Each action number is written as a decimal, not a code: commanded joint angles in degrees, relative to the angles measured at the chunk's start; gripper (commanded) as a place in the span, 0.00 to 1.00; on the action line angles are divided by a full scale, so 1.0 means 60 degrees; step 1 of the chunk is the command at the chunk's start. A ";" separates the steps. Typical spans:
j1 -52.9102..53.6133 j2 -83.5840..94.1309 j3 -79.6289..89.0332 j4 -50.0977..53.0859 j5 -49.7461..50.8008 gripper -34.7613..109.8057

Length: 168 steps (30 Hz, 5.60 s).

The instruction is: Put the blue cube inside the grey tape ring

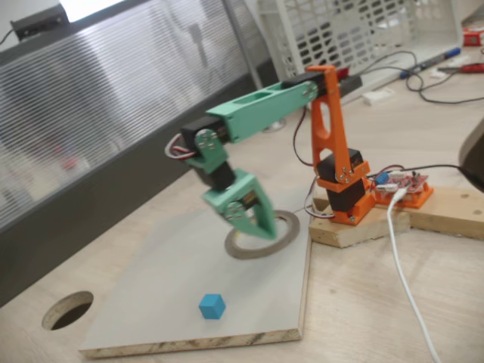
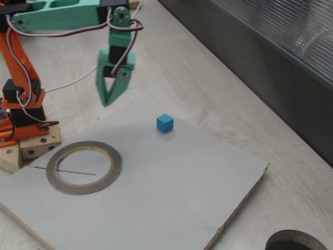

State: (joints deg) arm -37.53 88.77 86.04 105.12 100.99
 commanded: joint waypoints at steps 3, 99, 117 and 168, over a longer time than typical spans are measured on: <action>-0.0088 -0.3794 -0.5391 0.0059 0.0103 0.23; -0.0234 -0.7061 -0.8145 0.1729 0.1846 0.93; -0.0249 -0.6929 -0.7456 0.1714 0.1860 0.90; -0.0117 -0.2930 -0.6665 -0.0513 0.1875 0.34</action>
State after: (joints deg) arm -38.06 67.59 46.23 102.13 111.71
